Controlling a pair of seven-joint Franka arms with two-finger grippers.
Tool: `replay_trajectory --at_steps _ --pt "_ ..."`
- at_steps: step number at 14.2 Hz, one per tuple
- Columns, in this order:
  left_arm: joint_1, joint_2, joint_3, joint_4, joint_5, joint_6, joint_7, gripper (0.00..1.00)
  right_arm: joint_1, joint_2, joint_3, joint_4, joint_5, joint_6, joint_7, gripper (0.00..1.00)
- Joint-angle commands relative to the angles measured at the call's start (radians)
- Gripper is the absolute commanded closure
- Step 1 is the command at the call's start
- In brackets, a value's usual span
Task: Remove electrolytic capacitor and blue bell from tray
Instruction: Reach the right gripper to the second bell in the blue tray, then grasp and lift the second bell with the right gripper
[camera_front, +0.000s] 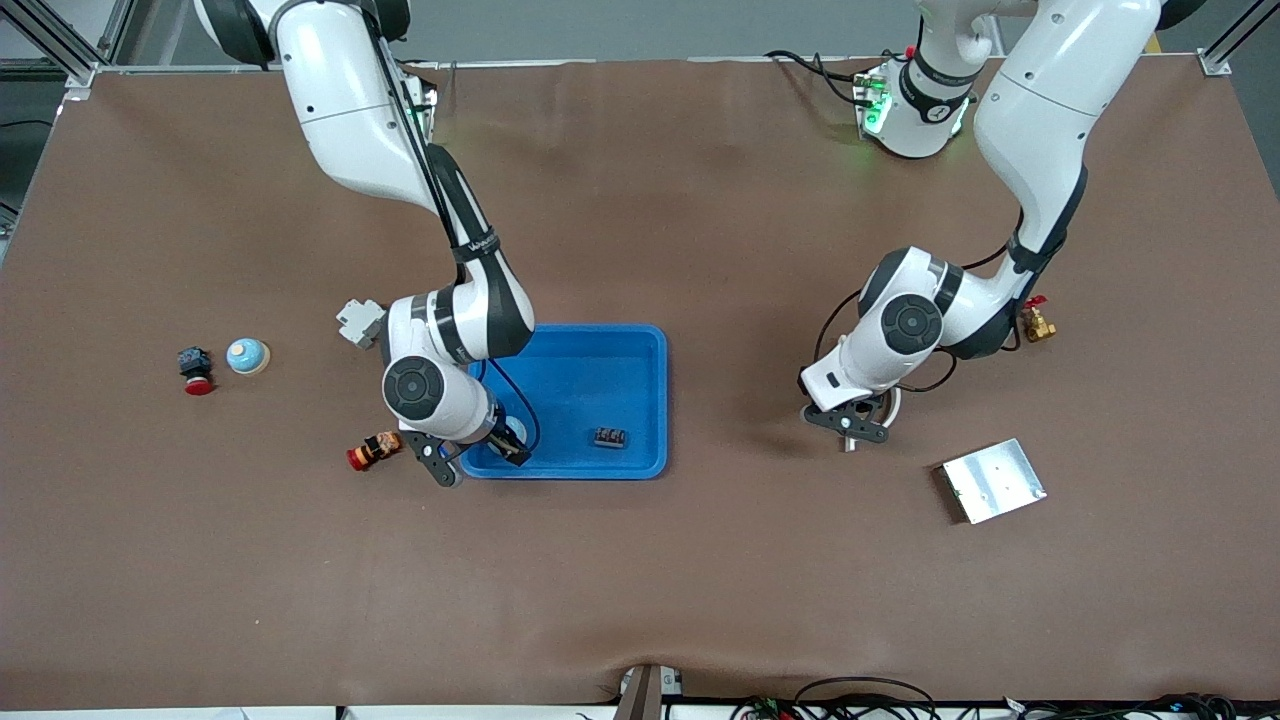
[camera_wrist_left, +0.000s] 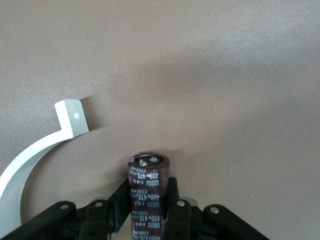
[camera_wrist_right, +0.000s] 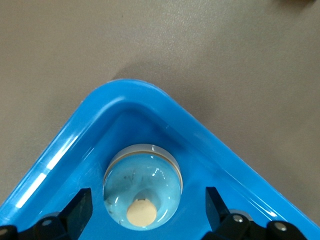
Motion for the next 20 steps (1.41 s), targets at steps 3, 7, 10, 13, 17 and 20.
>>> replay_trajectory --at_steps 3,7,10,13,17,20 --pt "0.020 -0.018 -0.007 -0.030 0.022 0.006 -0.016 0.94 -0.016 -0.004 0.017 0.000 0.003 0.001 -0.006 0.51" --pt "0.034 -0.014 -0.007 -0.021 0.021 0.006 -0.026 0.15 -0.018 -0.024 0.015 0.013 0.003 -0.027 -0.055 0.67" --pt "0.035 -0.018 -0.007 -0.018 0.018 0.006 -0.027 0.00 -0.022 -0.062 -0.017 0.049 0.003 -0.155 -0.137 0.69" --pt "0.026 -0.030 -0.011 -0.009 0.018 0.004 -0.155 0.00 -0.074 -0.131 -0.078 0.047 0.006 -0.304 -0.379 0.75" --pt "0.022 -0.046 -0.021 0.011 0.021 -0.014 -0.346 0.00 -0.214 -0.185 -0.101 -0.061 -0.010 -0.314 -0.790 0.76" --pt "0.012 -0.047 -0.044 0.059 0.012 -0.071 -0.484 0.00 -0.289 -0.184 -0.138 -0.114 -0.017 -0.302 -1.066 0.78"
